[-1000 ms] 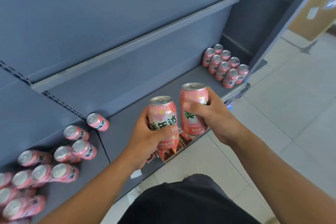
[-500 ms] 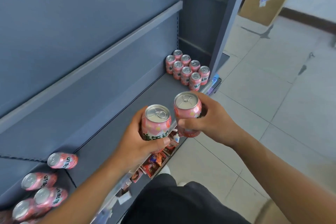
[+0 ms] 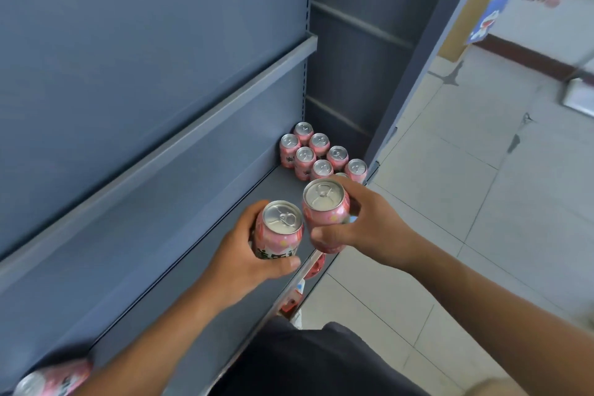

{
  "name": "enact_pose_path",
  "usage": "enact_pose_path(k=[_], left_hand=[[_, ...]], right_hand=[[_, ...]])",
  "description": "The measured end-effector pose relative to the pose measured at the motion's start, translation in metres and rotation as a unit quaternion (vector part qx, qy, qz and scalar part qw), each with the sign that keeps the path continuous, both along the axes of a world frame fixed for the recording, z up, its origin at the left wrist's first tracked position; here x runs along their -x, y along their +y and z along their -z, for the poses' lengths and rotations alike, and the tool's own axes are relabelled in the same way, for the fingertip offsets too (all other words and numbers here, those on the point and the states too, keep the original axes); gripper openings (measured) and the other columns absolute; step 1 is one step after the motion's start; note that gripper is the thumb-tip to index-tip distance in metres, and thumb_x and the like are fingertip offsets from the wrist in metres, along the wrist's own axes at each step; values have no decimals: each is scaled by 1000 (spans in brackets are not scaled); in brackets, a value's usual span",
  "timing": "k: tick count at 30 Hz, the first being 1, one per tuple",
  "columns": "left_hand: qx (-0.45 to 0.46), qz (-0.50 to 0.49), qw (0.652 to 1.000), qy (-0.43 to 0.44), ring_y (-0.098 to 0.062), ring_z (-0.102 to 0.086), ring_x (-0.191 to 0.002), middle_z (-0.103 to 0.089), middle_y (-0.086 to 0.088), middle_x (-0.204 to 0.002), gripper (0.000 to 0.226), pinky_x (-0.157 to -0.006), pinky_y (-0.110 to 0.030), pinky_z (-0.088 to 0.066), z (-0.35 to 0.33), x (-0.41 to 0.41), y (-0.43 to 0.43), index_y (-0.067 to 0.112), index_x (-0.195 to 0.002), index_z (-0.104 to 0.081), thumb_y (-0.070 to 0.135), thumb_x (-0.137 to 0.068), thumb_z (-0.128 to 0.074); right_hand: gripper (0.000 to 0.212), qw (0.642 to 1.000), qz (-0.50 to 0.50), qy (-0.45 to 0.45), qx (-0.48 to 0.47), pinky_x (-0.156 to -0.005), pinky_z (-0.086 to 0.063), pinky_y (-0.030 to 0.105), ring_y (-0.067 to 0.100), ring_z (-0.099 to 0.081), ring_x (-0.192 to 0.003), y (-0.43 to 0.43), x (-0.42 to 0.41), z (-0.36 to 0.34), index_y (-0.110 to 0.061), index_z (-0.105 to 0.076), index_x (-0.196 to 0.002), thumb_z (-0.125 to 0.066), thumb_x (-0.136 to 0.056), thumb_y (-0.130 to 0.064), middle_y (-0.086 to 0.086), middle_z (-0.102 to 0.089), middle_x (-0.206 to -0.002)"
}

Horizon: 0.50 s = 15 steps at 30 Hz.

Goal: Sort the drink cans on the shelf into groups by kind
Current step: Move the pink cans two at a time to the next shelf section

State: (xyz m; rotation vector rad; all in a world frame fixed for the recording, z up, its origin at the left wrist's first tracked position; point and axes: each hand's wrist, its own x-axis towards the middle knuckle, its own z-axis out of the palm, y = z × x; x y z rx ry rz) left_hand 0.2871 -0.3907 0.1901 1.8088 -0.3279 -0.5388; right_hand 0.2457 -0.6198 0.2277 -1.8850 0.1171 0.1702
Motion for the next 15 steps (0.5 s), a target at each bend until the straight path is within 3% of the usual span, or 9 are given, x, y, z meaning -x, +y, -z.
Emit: enact_pose_path(k=[4, 7, 11, 15], left_hand=[[-7, 6, 1000, 4, -4, -65, -100, -64, 22, -111, 78, -81, -16, -51, 7, -42, -5, 35, -122, -47, 5, -65, -91], [-2, -27, 1000, 8, -8, -66, -100, -63, 20, -111, 79, -82, -19, -52, 16, -65, -6, 37, -121, -46, 5, -65, -91], [-9, -54, 998, 21, -8, -65, -101, -62, 19, -110, 77, -84, -21, -52, 31, -89, -8, 33, -125, -45, 4, -68, -89], [-39, -94, 995, -2, -9, -60, -111, -54, 6, -125, 75, -89, -22, -51, 46, -108, -20, 34, -125, -51, 12, -66, -91]], right_hand=[[66, 1000, 0, 1, -6, -87, -51, 15, 4, -66, -106, -4, -48, 5, -29, -57, -129, -89, -72, -26, -15, -69, -113], [66, 1000, -5, 10, 13, -90, -53, 22, 7, -65, -107, -6, -79, 14, -31, -56, -128, -89, -71, -31, -14, -68, -114], [65, 998, -37, 36, 35, -88, -51, 17, 3, -63, -107, -13, -117, 23, -33, -54, -126, -89, -72, -30, -18, -66, -111], [63, 995, -68, 60, 48, -85, -50, 17, 2, -64, -103, -25, -155, 38, -32, -56, -123, -90, -70, -28, -16, -67, -108]])
